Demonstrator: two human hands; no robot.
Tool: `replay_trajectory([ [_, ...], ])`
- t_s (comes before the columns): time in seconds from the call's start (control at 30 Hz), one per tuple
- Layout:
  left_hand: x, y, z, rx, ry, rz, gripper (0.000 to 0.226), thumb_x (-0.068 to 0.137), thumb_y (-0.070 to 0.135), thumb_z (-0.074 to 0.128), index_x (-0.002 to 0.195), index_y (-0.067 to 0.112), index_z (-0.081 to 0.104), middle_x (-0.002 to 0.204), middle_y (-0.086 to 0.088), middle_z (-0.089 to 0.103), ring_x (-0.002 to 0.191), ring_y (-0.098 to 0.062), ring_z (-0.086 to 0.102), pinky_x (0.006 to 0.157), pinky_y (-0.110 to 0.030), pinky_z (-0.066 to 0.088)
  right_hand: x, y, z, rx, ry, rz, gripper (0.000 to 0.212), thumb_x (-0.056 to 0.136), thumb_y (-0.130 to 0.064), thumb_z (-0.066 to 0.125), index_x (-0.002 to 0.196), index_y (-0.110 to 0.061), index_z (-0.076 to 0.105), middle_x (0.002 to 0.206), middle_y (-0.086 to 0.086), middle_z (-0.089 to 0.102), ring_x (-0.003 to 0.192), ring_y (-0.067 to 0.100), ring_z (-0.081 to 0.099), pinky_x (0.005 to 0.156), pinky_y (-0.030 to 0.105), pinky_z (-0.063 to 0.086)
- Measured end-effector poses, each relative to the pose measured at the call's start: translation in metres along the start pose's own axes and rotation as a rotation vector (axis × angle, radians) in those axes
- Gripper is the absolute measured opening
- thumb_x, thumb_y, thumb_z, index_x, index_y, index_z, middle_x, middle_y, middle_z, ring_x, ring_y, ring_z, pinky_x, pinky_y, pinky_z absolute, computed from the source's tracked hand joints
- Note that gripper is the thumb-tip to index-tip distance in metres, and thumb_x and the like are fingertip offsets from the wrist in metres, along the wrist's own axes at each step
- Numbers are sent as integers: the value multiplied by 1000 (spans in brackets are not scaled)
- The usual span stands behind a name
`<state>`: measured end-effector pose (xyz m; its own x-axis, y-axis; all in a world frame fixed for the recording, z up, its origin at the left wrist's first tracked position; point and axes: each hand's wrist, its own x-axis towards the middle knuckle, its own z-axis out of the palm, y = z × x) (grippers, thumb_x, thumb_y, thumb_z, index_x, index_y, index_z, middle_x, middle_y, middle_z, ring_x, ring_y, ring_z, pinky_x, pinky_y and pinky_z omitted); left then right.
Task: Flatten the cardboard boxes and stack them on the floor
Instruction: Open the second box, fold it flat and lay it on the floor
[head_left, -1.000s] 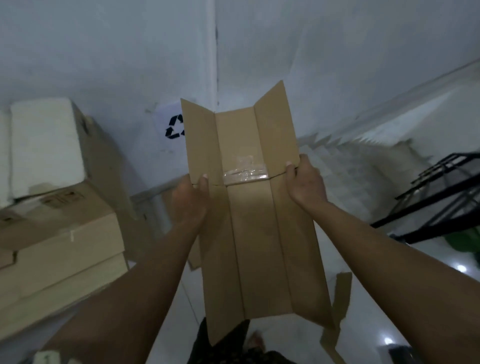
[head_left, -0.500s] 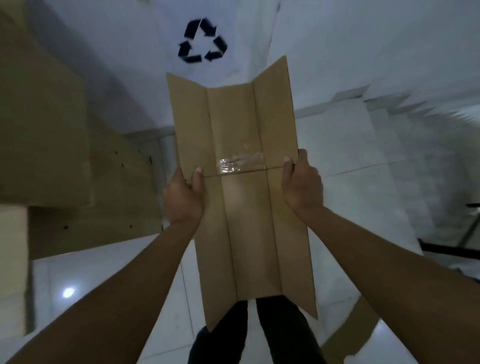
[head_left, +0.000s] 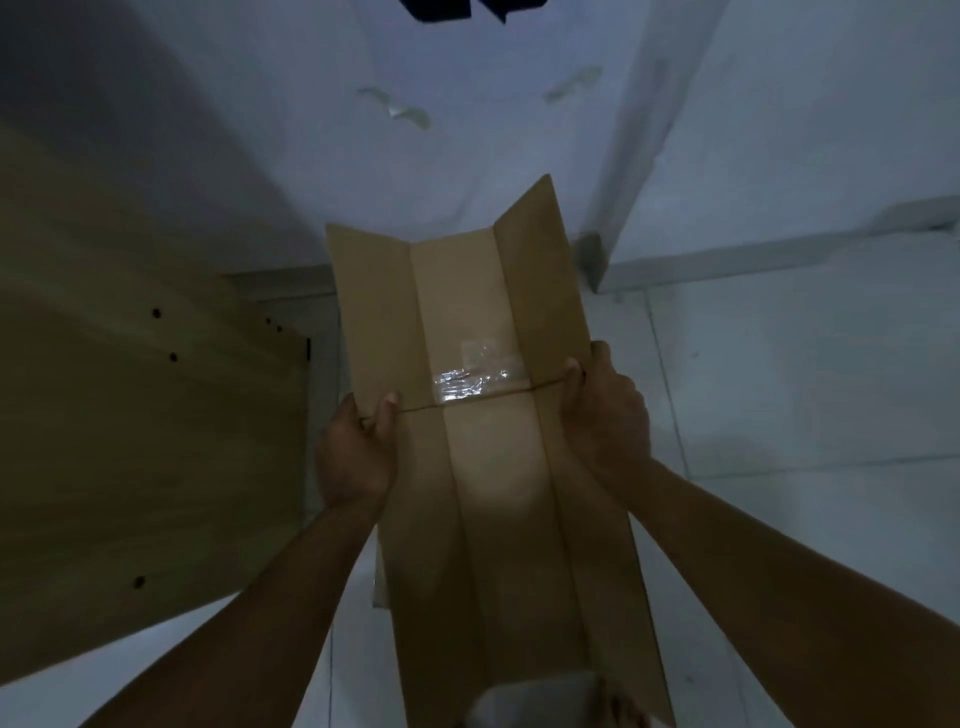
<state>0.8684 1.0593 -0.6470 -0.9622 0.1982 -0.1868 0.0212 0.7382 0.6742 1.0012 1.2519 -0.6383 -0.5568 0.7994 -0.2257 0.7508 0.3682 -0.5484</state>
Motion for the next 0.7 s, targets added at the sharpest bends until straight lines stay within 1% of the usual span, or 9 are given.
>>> replay_trajectory([
  [0.1, 31, -30, 35, 1, 25, 16, 34, 95, 39, 60, 110, 10, 68, 100, -11, 74, 94, -29, 68, 77, -31, 50, 32, 20, 45, 36, 4, -12, 30, 106, -36, 35, 121, -13, 46, 99, 14, 67, 85, 36, 65, 74, 43, 52],
  [0.2, 59, -62, 69, -28, 29, 39, 32, 94, 39, 61, 109, 12, 70, 100, -9, 74, 94, -28, 69, 79, -34, 53, 58, 37, 85, 68, -14, -3, 32, 106, -38, 35, 124, -14, 46, 104, 13, 66, 90, 36, 64, 80, 47, 53],
  [0.3, 80, -87, 96, 20, 46, 36, 33, 93, 40, 62, 108, 12, 70, 101, -9, 73, 94, -27, 67, 74, -27, 45, 77, 54, 118, 78, -15, 8, 32, 106, -38, 37, 123, -13, 47, 104, 14, 65, 92, 36, 63, 81, 46, 52],
  [0.4, 99, -103, 120, -3, 26, 34, 32, 92, 40, 63, 105, 11, 71, 95, -2, 71, 85, -17, 62, 71, -24, 39, 94, 70, 143, 75, -28, 38, 34, 105, -37, 39, 125, -11, 48, 107, 16, 63, 96, 37, 62, 83, 46, 51],
  [0.47, 112, -114, 135, -3, 26, 7, 30, 91, 40, 64, 96, 11, 71, 86, 3, 65, 77, -13, 56, 64, -23, 36, 105, 80, 154, 95, -42, 57, 35, 105, -37, 40, 127, -10, 48, 111, 17, 63, 99, 37, 62, 86, 47, 51],
  [0.53, 126, -126, 143, 15, 42, -23, 33, 90, 43, 64, 80, 12, 63, 73, 4, 59, 69, -15, 52, 52, -23, 31, 114, 88, 161, 124, -43, 65, 36, 105, -37, 41, 127, -9, 48, 114, 16, 63, 100, 36, 62, 86, 46, 52],
  [0.57, 133, -134, 146, 33, 50, -33, 38, 89, 46, 64, 75, 11, 59, 68, 3, 57, 67, -18, 53, 51, -24, 30, 118, 93, 164, 134, -36, 62, 37, 105, -38, 41, 126, -8, 48, 114, 15, 63, 100, 36, 62, 85, 45, 52],
  [0.63, 144, -147, 150, 85, 68, -39, 46, 87, 52, 63, 74, 8, 56, 67, -2, 55, 70, -26, 57, 55, -29, 32, 123, 100, 169, 135, -7, 53, 39, 104, -40, 43, 127, -8, 47, 116, 15, 63, 101, 34, 62, 84, 43, 52],
  [0.7, 149, -152, 155, 154, 109, -42, 49, 88, 55, 59, 84, 6, 57, 79, -12, 61, 80, -33, 60, 63, -32, 39, 126, 106, 176, 102, 24, 58, 45, 103, -43, 46, 134, -10, 43, 123, 14, 62, 105, 34, 62, 86, 42, 50],
])
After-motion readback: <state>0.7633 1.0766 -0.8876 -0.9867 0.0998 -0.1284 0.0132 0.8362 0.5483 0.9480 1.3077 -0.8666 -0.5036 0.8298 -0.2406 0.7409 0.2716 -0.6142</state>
